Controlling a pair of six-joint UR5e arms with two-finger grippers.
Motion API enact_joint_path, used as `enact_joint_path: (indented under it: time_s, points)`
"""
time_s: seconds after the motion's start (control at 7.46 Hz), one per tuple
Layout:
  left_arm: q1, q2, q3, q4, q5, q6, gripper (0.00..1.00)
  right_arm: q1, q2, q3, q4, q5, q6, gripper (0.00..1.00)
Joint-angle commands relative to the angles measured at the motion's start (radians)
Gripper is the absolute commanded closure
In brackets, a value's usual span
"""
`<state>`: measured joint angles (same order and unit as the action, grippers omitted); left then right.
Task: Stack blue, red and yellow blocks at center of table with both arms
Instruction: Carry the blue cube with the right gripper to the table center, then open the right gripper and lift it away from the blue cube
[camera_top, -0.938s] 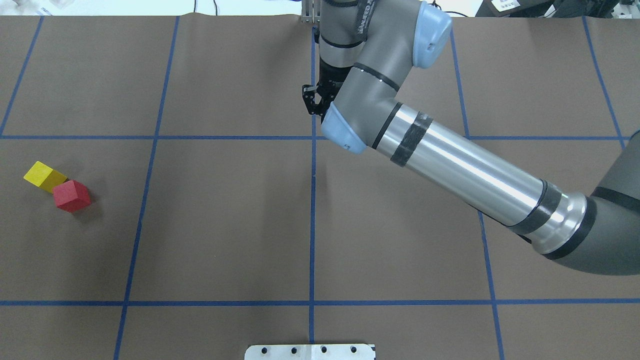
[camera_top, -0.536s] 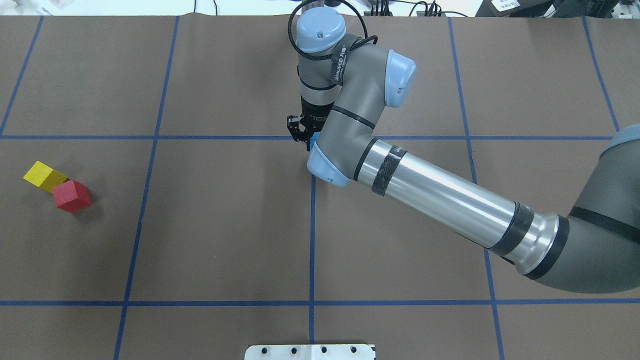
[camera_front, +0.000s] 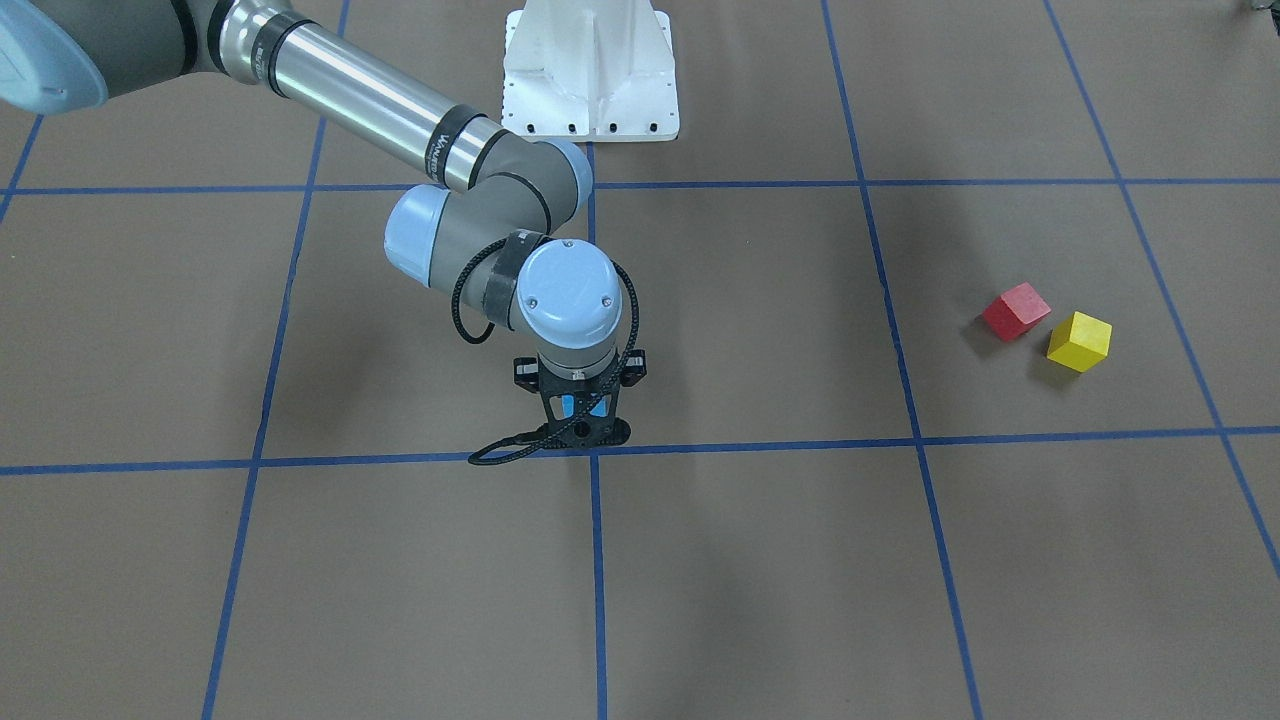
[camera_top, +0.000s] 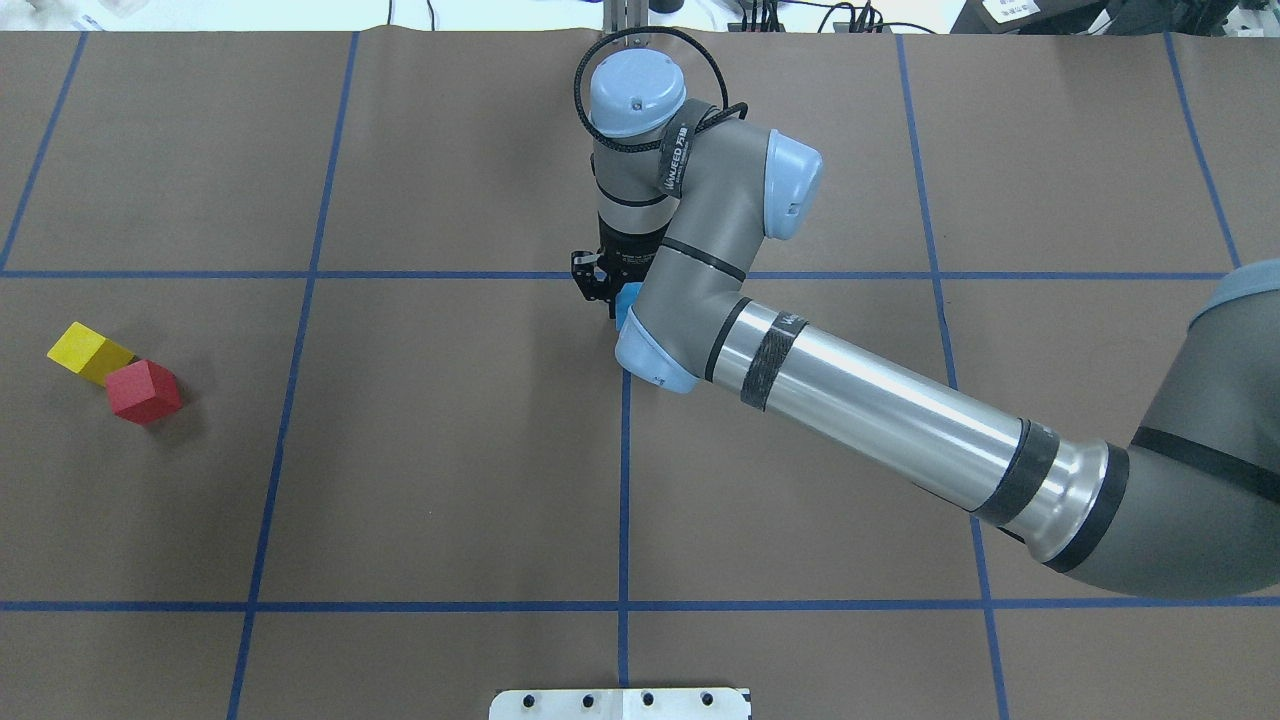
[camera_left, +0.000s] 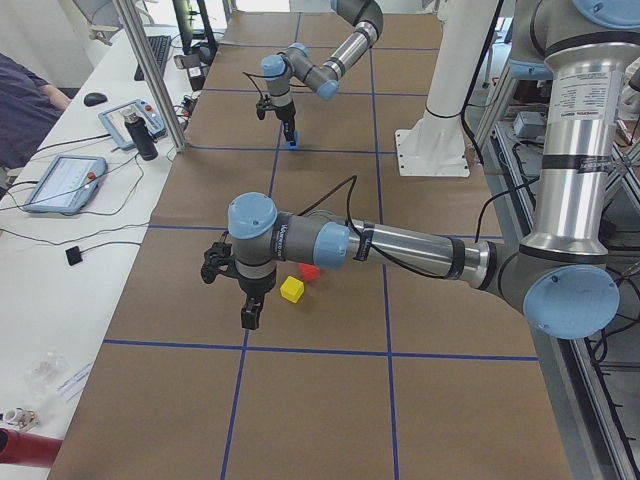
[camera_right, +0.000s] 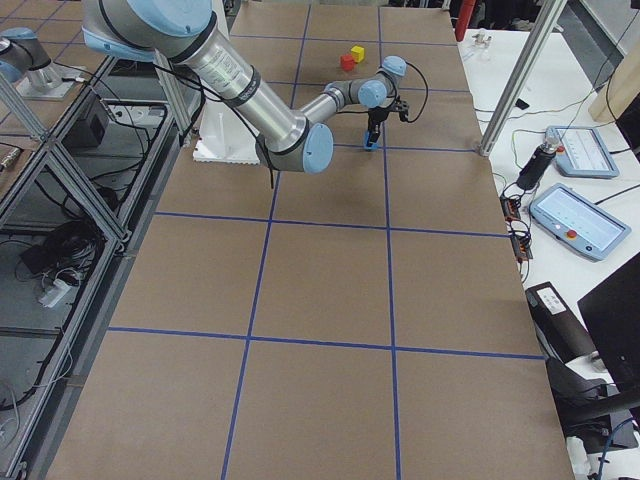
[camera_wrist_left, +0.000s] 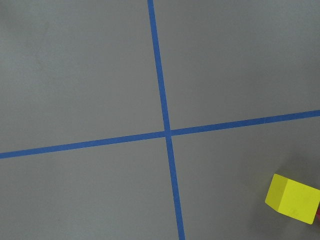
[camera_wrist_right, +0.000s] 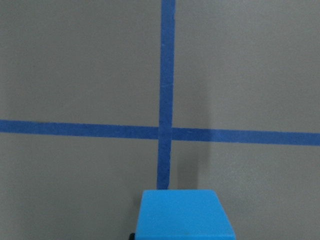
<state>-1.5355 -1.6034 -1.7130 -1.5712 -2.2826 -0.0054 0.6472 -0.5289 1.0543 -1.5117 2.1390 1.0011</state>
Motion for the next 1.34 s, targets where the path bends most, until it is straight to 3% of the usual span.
enact_joint_path:
  time_s: [0.0, 0.13, 0.27, 0.67, 0.8, 1.07, 1.21]
  points:
    - [0.0, 0.0, -0.004, 0.002, 0.0, -0.001, 0.0, -0.012, -0.005, 0.0, 0.011, 0.002, 0.025, 0.79]
    - [0.0, 0.0, -0.004, 0.002, 0.0, 0.001, 0.0, -0.014, -0.013, 0.0, 0.04, 0.002, 0.039, 0.17]
    - [0.0, 0.0, -0.004, 0.0, 0.0, 0.001, 0.0, -0.018, -0.013, 0.0, 0.044, 0.001, 0.068, 0.02]
    - [0.002, -0.004, -0.017, -0.003, -0.002, 0.001, 0.0, -0.017, -0.009, 0.018, 0.103, 0.002, 0.117, 0.01]
    - [0.002, 0.002, -0.096, -0.001, -0.027, 0.001, 0.0, -0.011, -0.011, 0.062, 0.108, 0.002, 0.111, 0.01]
    - [0.055, -0.012, -0.134, -0.012, -0.043, -0.042, 0.0, 0.104, -0.127, 0.256, 0.082, 0.109, 0.104, 0.01]
    - [0.098, -0.016, -0.14, -0.007, -0.043, -0.197, 0.0, 0.165, -0.211, 0.345, 0.07, 0.13, 0.049, 0.01]
